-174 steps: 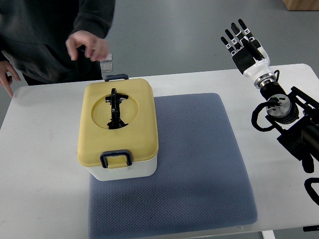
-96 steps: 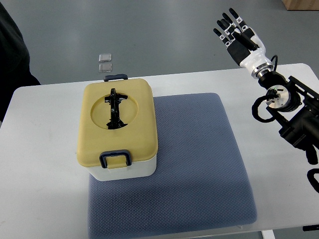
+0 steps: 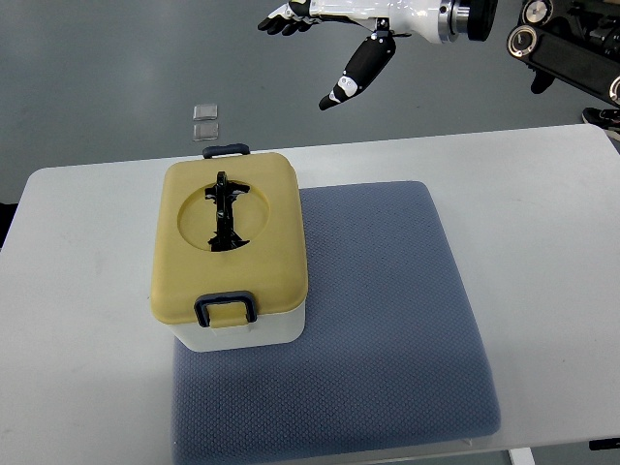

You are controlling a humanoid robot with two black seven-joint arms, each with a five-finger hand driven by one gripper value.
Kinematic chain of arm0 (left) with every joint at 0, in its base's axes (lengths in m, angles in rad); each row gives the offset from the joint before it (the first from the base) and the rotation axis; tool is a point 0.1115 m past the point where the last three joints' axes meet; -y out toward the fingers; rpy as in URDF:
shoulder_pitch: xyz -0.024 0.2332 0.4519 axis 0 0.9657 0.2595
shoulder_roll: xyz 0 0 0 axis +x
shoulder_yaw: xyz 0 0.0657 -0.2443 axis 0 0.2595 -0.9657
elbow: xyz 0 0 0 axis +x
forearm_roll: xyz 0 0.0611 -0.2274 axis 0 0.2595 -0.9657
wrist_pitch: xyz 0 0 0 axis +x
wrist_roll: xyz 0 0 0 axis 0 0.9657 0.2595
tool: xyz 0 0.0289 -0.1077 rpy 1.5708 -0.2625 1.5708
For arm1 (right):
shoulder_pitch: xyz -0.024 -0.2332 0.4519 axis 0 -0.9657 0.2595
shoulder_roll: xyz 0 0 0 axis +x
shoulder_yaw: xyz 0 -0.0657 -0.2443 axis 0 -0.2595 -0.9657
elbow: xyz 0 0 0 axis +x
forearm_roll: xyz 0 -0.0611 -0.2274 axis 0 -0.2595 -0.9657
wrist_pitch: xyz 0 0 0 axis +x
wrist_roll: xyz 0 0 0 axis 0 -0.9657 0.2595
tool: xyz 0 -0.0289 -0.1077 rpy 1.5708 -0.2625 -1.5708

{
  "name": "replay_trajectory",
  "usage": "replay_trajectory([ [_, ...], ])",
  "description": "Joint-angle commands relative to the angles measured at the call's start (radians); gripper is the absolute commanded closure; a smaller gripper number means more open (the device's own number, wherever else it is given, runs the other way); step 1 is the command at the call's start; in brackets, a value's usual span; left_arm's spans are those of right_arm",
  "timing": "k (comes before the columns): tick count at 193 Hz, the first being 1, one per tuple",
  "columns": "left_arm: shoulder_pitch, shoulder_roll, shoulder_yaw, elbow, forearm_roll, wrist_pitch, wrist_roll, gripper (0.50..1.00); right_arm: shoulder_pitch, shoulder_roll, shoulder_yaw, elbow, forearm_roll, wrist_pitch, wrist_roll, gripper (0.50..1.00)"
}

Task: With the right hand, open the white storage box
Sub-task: 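Lower the right hand onto the black handle on the yellow lid, then grasp the black lid handle with the right hand and lift the lid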

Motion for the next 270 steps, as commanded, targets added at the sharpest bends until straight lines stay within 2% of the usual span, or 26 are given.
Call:
replay_trajectory([
  [1,0.000,0.000,0.001,0.001,-0.001,0.000,0.000,0.500,0.062,0.004,-0.072,0.068,-0.146,-0.005,0.020,0.572],
  [27,0.002,0.000,-0.001,0.000,0.000,0.000,0.000,0.500,0.054,0.033,-0.076,0.091,-0.266,-0.058,0.049,0.572],
  [63,0.003,0.000,-0.001,-0.002,0.000,0.000,0.000,0.500,0.031,0.095,-0.080,0.089,-0.269,-0.150,0.052,0.574],
  [135,0.011,0.000,0.001,-0.028,-0.001,0.000,0.000,0.500,-0.063,0.205,-0.080,0.011,-0.272,-0.192,0.051,0.576],
  [218,0.012,0.000,0.001,-0.028,-0.001,0.000,0.000,0.500,-0.087,0.337,-0.076,-0.080,-0.273,-0.218,0.051,0.603],
  [235,0.014,0.000,0.001,-0.028,-0.001,0.000,0.000,0.500,-0.089,0.369,-0.076,-0.104,-0.272,-0.230,0.049,0.644],
  [239,0.014,0.000,0.001,-0.028,-0.001,0.000,0.000,0.500,-0.089,0.375,-0.076,-0.109,-0.272,-0.233,0.049,0.683],
  [240,0.014,0.000,0.001,-0.027,-0.001,0.000,0.000,0.500,-0.089,0.380,-0.076,-0.112,-0.273,-0.235,0.049,0.711],
  [241,0.014,0.000,0.001,-0.027,-0.001,0.000,0.000,0.500,-0.089,0.380,-0.076,-0.112,-0.273,-0.235,0.049,0.711],
  [242,0.014,0.000,0.001,-0.027,-0.001,0.000,0.000,0.500,-0.090,0.383,-0.078,-0.113,-0.272,-0.238,0.049,0.746],
  [243,0.014,0.000,0.001,-0.027,-0.001,0.000,0.000,0.500,-0.090,0.383,-0.078,-0.113,-0.272,-0.238,0.049,0.746],
  [244,0.014,0.000,0.001,-0.027,-0.001,0.000,0.000,0.500,-0.090,0.386,-0.078,-0.116,-0.273,-0.238,0.049,0.785],
  [245,0.014,0.000,0.001,-0.027,-0.001,0.000,0.000,0.500,-0.090,0.386,-0.078,-0.116,-0.273,-0.238,0.049,0.785],
  [246,0.014,0.000,0.001,-0.027,-0.001,0.000,0.000,0.500,-0.092,0.386,-0.078,-0.118,-0.273,-0.239,0.049,0.832],
  [247,0.014,0.000,0.001,-0.027,-0.001,0.000,0.000,0.500,-0.092,0.386,-0.078,-0.118,-0.273,-0.239,0.049,0.832],
  [248,0.014,0.000,0.001,-0.027,-0.001,0.000,0.000,0.500,-0.093,0.389,-0.078,-0.120,-0.273,-0.239,0.049,0.872],
  [249,0.014,0.000,0.001,-0.027,-0.001,0.000,0.000,0.500,-0.093,0.389,-0.078,-0.120,-0.273,-0.239,0.049,0.873],
  [250,0.014,0.000,0.001,-0.027,-0.001,0.000,0.000,0.500,-0.093,0.391,-0.080,-0.121,-0.273,-0.242,0.049,0.897],
  [252,0.014,0.000,0.001,-0.027,-0.001,0.000,0.000,0.500,-0.093,0.391,-0.080,-0.121,-0.273,-0.242,0.049,0.897],
  [253,0.014,0.000,-0.001,-0.027,-0.001,0.000,0.000,0.500,-0.093,0.392,-0.080,-0.123,-0.273,-0.244,0.049,0.918],
  [263,0.014,0.000,0.001,-0.027,-0.001,0.000,0.000,0.500,-0.093,0.395,-0.083,-0.124,-0.275,-0.247,0.049,1.000],
  [270,0.015,0.000,-0.001,-0.027,-0.001,0.000,0.000,0.500,-0.093,0.395,-0.084,-0.124,-0.276,-0.249,0.049,1.000],
])
